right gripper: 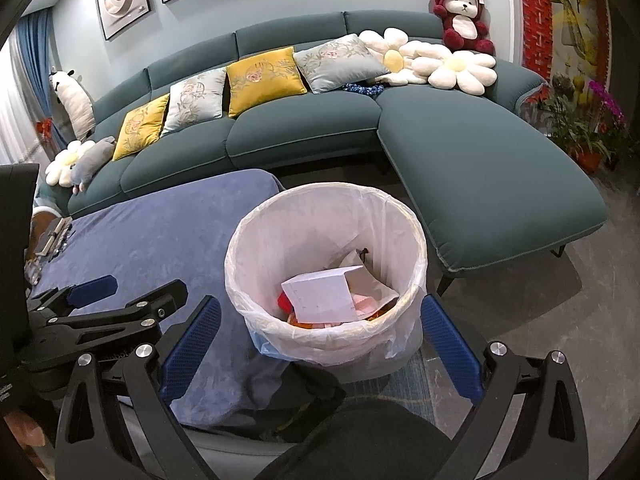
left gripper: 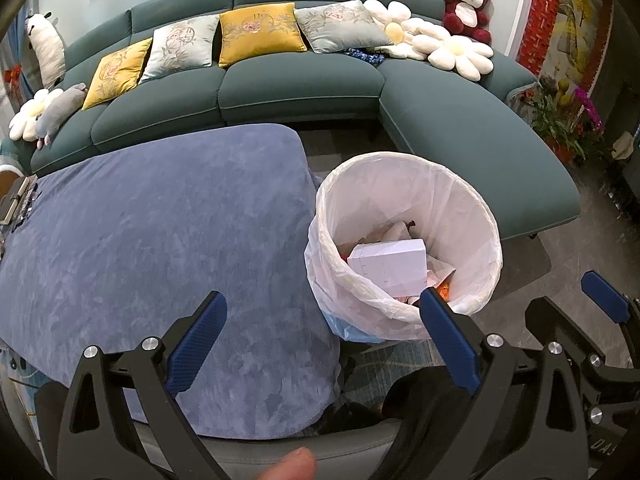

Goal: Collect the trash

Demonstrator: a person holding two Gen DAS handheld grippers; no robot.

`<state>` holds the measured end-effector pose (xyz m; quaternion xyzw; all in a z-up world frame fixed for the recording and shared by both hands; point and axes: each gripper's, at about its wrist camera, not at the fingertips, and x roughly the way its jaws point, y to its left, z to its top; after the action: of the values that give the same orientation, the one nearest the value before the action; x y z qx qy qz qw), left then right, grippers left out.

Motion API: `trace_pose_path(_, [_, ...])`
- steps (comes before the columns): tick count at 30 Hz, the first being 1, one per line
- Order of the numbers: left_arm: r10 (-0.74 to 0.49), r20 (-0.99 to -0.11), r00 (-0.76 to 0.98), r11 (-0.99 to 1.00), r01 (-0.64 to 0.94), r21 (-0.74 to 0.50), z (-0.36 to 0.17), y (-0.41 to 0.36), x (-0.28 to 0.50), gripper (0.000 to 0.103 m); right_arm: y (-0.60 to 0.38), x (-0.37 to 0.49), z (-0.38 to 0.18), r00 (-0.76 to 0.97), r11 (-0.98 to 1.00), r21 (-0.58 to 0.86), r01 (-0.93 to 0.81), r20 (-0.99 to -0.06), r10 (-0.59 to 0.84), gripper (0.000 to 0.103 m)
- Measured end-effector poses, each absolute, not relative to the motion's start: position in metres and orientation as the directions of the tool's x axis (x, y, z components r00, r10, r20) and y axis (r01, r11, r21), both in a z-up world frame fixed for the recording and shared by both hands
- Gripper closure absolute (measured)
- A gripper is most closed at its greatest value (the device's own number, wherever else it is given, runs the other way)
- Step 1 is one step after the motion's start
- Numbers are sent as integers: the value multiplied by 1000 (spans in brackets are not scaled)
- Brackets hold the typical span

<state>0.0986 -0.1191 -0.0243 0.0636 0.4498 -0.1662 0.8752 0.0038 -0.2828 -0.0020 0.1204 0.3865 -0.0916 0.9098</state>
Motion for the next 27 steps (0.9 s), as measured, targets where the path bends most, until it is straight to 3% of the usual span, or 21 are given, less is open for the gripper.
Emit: trace_pose_path(27, [-165,-801,575,954,299,18,-32,-115,96,10,-280,0,-14,663,954,93,283,-738,-124,7])
